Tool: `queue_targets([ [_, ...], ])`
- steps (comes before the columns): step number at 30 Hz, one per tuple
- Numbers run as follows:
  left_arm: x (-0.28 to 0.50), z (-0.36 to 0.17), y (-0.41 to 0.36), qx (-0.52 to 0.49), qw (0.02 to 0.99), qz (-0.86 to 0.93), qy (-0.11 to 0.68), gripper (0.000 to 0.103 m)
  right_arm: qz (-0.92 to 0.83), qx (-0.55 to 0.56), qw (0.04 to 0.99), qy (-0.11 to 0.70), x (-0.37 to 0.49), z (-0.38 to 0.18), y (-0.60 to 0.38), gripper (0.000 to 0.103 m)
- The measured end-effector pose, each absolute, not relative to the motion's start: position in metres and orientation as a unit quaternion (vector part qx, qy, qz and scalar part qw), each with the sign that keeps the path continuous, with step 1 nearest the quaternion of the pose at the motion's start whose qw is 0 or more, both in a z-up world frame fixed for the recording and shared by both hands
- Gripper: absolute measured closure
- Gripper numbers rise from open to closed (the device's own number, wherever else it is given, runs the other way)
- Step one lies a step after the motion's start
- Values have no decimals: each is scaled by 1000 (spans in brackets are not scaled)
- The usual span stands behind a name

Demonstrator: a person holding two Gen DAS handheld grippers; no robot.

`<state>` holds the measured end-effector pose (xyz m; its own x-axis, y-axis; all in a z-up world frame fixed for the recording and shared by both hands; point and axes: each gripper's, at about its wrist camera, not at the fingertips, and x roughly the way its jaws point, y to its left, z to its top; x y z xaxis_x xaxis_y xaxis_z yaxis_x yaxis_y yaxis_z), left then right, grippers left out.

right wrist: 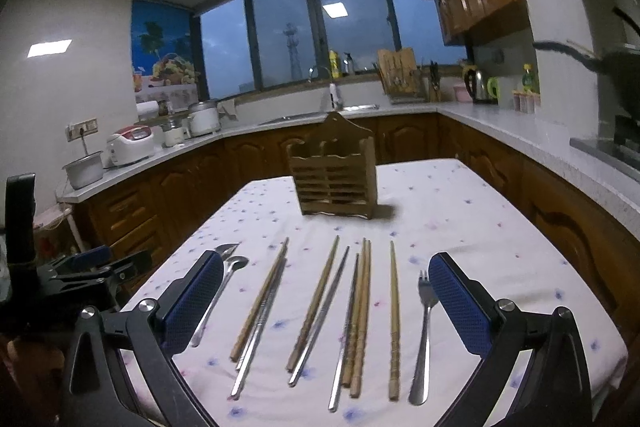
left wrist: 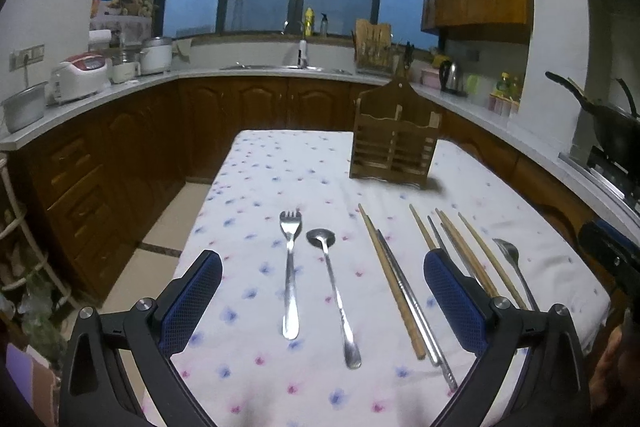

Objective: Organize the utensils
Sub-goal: 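Grasp a wooden chopstick with the right tool while the left tool grasps another wooden chopstick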

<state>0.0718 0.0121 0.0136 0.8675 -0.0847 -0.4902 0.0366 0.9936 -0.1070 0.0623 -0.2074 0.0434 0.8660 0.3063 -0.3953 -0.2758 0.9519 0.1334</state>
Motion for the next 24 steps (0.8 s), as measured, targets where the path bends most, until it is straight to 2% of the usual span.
queue_targets([
  [3,87,19,5,-36,963,-37,266,7,144,52,961,229,80,41,-220,6],
  [5,100,19,2,-30,960,-41,276,9,142,67,956,247,95,39,-227,14],
  [7,115,19,0,-28,954,-49,293,14,142,76,951,263,108,36,-232,28],
  [8,124,19,0,-31,950,-53,305,18,142,81,947,277,119,34,-235,32],
  [10,144,18,0,-33,942,-59,329,24,141,85,940,298,136,30,-237,45],
  [12,162,19,4,-38,934,-64,351,36,143,89,934,316,152,25,-240,50],
  [14,180,18,5,-41,925,-69,370,43,141,89,927,336,170,19,-240,55],
  [19,223,19,5,-42,905,-82,415,47,141,86,911,377,201,4,-239,66],
  [24,261,19,-4,-26,897,-83,434,48,136,74,897,414,228,-13,-239,71],
])
